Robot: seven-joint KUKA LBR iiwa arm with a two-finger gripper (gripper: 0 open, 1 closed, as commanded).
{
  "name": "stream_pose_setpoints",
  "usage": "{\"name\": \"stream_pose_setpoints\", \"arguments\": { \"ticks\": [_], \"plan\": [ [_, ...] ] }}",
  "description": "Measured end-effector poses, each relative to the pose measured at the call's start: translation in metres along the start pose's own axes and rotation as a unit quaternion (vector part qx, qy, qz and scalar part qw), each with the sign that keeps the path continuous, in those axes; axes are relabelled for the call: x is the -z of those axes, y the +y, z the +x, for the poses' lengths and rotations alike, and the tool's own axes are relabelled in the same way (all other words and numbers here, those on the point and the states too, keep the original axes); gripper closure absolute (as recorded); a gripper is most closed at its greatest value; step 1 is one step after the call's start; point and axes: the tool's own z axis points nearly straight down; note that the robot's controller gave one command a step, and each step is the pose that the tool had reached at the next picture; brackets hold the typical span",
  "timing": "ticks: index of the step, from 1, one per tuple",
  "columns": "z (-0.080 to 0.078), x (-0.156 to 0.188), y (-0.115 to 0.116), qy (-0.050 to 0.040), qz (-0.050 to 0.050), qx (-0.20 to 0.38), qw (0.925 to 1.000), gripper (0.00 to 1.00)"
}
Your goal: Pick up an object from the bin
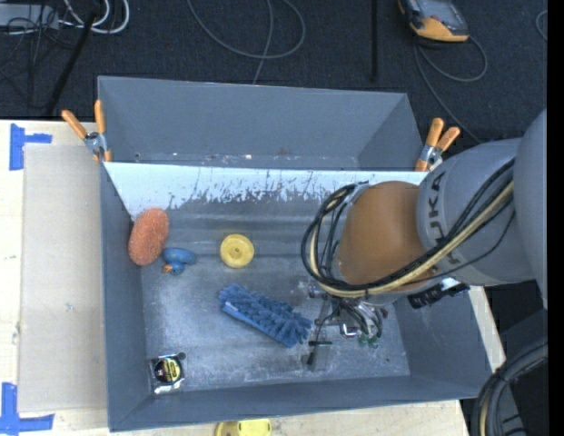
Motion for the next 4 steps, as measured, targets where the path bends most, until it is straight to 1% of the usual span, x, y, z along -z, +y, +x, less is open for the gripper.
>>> {"name": "stream_pose_setpoints", "arguments": {
  "ticks": [1,2,3,4],
  "plan": [
    [-0.012,-0.023,0.018,0.0018,-0.001,0.045,0.9990,1.00],
    [-0.012,-0.023,0.018,0.0018,-0.001,0.045,0.9990,1.00],
    [-0.011,0.018,0.020,0.0056,-0.001,0.040,0.9992,1.00],
    [-0.010,0.053,0.023,0.0006,-0.001,0.041,0.9991,1.00]
  ]
}}
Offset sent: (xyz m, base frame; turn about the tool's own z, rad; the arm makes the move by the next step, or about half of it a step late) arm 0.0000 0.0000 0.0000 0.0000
